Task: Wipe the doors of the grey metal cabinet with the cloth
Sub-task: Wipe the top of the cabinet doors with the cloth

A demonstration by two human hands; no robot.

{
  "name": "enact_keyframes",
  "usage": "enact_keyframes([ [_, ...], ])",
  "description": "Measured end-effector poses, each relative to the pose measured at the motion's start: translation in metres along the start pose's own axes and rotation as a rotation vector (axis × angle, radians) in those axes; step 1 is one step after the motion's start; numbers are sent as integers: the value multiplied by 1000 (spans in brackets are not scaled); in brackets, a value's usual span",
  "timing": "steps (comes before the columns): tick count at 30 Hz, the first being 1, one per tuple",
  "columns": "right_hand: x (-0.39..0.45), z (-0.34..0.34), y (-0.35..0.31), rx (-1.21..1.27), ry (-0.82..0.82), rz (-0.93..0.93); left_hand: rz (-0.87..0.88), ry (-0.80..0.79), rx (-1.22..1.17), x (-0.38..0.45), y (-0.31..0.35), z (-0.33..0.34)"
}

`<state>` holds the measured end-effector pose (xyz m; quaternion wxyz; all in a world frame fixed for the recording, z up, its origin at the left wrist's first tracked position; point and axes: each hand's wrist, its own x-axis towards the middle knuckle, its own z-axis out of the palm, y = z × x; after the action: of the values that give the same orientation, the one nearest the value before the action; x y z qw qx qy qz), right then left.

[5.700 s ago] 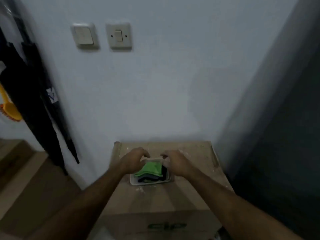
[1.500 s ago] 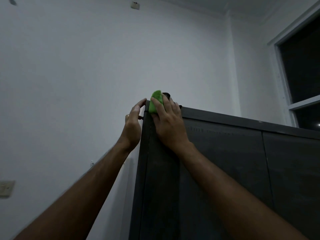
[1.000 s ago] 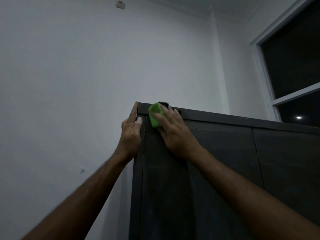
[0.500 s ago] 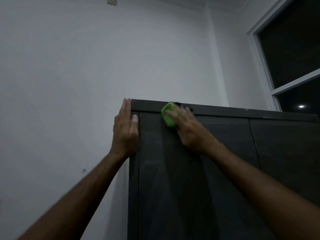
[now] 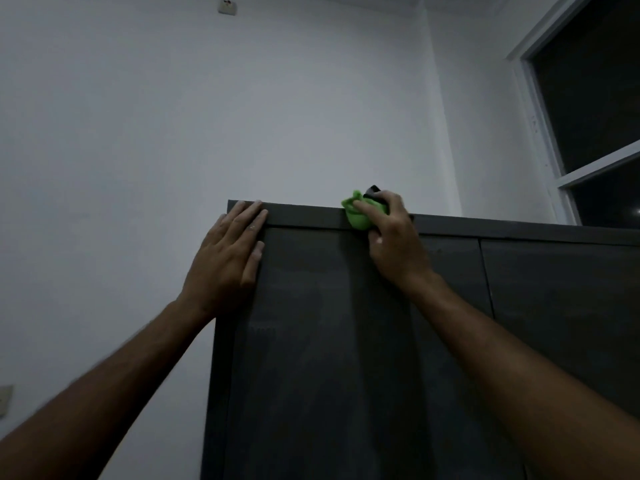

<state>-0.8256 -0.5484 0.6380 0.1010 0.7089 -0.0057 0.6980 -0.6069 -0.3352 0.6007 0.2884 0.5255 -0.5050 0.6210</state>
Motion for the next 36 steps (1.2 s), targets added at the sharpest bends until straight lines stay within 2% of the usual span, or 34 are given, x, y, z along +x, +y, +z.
enact_keyframes([
  [3, -7, 14, -21, 15, -74, -100, 7, -20, 38, -1, 1, -4],
  [6, -47, -2, -4, -186, -85, -241, -32, -36, 57, 0, 8, -7],
  [8, -55, -21, 23, -270, -4, -133, -143, -20, 11, 3, 21, -7],
  [10, -39, -26, 40, -219, 78, 87, -247, -1, -30, 5, 35, -4],
  [12, -22, -16, 29, -134, 96, 170, -291, 2, -39, 4, 42, -1],
  [15, -38, 0, 8, -89, 15, -48, -283, -20, 6, 0, 42, 3],
  [18, -67, -17, 35, -107, -55, -213, -291, -20, 14, 1, 41, 5],
  [21, -53, -39, 76, -150, 35, -4, -282, -18, 29, 2, 39, 6],
  [23, -33, -37, 77, -114, 100, 163, -275, -14, 56, 1, 37, 7],
  [24, -27, -32, 67, -83, 106, 182, -276, -12, 69, 1, 37, 8],
  [26, -34, -21, 44, -46, 49, 58, -279, -10, 89, 0, 36, 9],
  [28, -59, -21, 41, -45, -77, -128, -272, -18, 98, -1, 37, 8],
  [30, -71, -37, 63, -78, -102, -166, -263, -30, 110, -2, 38, 8],
  [34, -38, -61, 110, -128, 106, 219, -246, -39, 152, -1, 39, 7],
  [36, -22, -55, 95, -89, 106, 257, -242, -43, 168, -1, 40, 7],
])
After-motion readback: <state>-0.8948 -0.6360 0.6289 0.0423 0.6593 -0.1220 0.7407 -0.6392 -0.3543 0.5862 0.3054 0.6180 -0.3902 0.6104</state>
